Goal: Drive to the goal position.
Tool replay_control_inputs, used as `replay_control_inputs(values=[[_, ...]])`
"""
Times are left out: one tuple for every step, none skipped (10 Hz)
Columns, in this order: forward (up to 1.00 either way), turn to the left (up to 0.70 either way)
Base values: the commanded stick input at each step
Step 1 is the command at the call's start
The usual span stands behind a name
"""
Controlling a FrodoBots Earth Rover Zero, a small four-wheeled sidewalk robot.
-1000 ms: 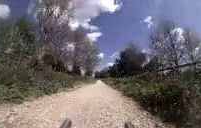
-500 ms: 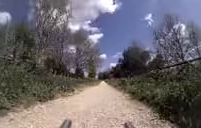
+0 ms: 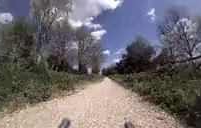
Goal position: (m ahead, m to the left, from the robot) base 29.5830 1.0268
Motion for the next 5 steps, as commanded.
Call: replay_control_inputs(values=[[0.85, 0.00], [0.85, 0.00], [0.85, 0.00], [0.85, 0.00], [0.85, 0.00]])
